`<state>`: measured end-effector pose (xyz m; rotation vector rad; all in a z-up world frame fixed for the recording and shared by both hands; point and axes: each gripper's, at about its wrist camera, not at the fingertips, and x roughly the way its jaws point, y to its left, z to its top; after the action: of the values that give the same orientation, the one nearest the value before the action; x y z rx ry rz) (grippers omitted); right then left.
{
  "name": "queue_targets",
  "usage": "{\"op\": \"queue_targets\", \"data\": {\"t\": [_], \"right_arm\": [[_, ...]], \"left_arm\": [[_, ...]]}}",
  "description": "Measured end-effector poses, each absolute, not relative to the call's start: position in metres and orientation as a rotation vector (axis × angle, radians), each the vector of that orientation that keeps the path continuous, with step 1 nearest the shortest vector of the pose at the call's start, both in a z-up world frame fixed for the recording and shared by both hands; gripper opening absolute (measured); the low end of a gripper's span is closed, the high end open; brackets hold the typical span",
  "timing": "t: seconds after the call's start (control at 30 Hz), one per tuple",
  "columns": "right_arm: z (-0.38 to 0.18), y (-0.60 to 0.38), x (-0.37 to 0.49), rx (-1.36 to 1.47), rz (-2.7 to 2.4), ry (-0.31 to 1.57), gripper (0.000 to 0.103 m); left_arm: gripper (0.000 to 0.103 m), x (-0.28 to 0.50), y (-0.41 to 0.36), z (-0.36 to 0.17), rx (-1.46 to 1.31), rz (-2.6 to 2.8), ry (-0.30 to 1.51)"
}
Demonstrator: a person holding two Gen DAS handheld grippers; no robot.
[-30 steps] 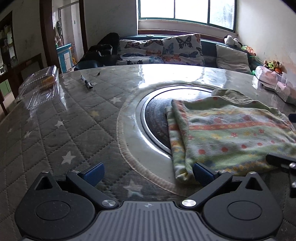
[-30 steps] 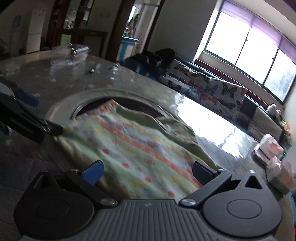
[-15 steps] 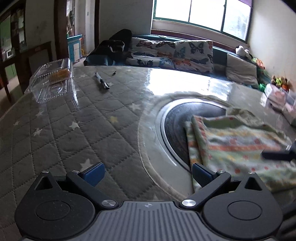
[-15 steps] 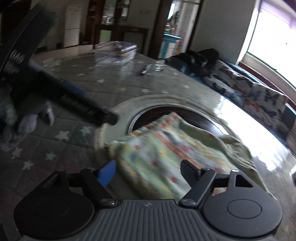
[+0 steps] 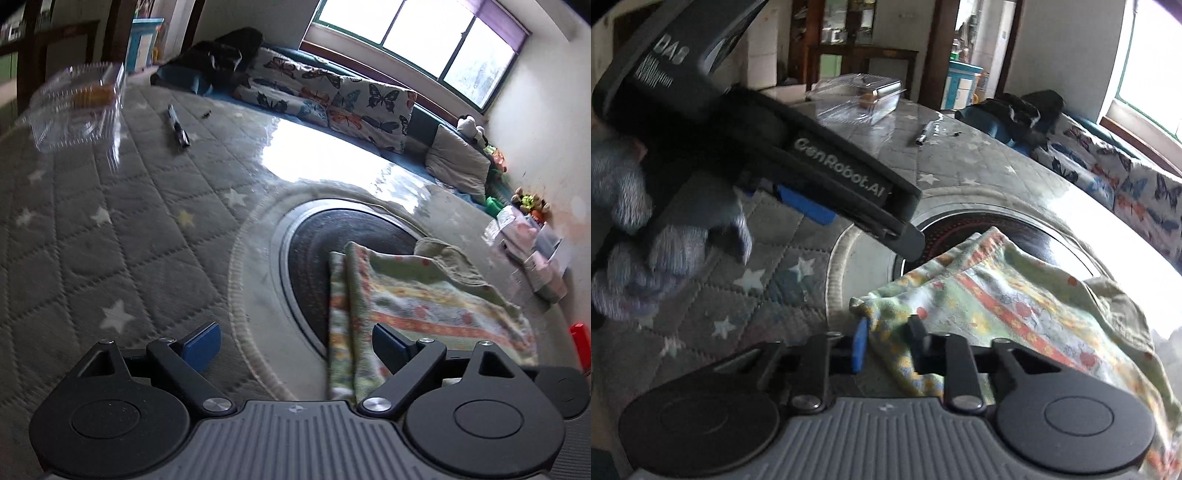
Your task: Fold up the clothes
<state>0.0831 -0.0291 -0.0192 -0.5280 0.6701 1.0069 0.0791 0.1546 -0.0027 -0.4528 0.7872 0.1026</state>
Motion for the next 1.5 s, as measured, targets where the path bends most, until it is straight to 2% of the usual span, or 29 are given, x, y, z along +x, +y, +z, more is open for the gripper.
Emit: {"op": "queue_targets", "data": {"t": [0.1, 0.23, 0.63, 0.73, 0.87, 1.07, 1.13, 1.2, 1.27, 1.43, 1.5], "right_arm": [[-0.012, -0.036, 0.088, -0.477, 1.009, 0.677, 0.009], [-0.004, -0.045, 0.094, -0.410, 1.012, 0.685, 0.008], [0.021, -0.077, 0.100, -0.261, 1.016, 0.676, 0.005], [0.021, -0.082, 0.097, -0.252, 1.029, 0.676, 0.005], [0.022, -0.087, 0.099, -0.232, 1.044, 0.685, 0.004], [0.019, -0.098, 0.096, -0.227, 1.057, 0.696, 0.005], [0.018, -0.107, 0.101, -0.216, 1.020, 0.696, 0.007], [0.015, -0.122, 0.111, -0.205, 0.957, 0.700, 0.016], [0.013, -0.137, 0.121, -0.194, 0.894, 0.703, 0.021], [0.007, -0.174, 0.146, -0.166, 0.737, 0.710, 0.026], [0.005, -0.189, 0.155, -0.155, 0.674, 0.711, 0.037]], "left_arm": [[0.092, 0.083, 0.156, -0.003, -0.504, 0.093, 0.792], [0.095, 0.088, 0.156, -0.004, -0.579, 0.085, 0.799], [0.094, 0.114, 0.138, -0.011, -0.733, 0.028, 0.827], [0.081, 0.119, 0.137, -0.014, -0.793, -0.005, 0.828], [0.053, 0.120, 0.134, -0.019, -0.815, -0.026, 0.834], [0.021, 0.118, 0.130, -0.023, -0.814, -0.031, 0.838], [0.017, 0.117, 0.129, -0.022, -0.806, -0.031, 0.832], [0.014, 0.117, 0.128, -0.021, -0.796, -0.033, 0.824], [0.014, 0.117, 0.126, -0.019, -0.779, -0.035, 0.817], [0.013, 0.116, 0.122, -0.019, -0.748, -0.031, 0.816], [0.014, 0.116, 0.121, -0.018, -0.735, -0.027, 0.817]]}}
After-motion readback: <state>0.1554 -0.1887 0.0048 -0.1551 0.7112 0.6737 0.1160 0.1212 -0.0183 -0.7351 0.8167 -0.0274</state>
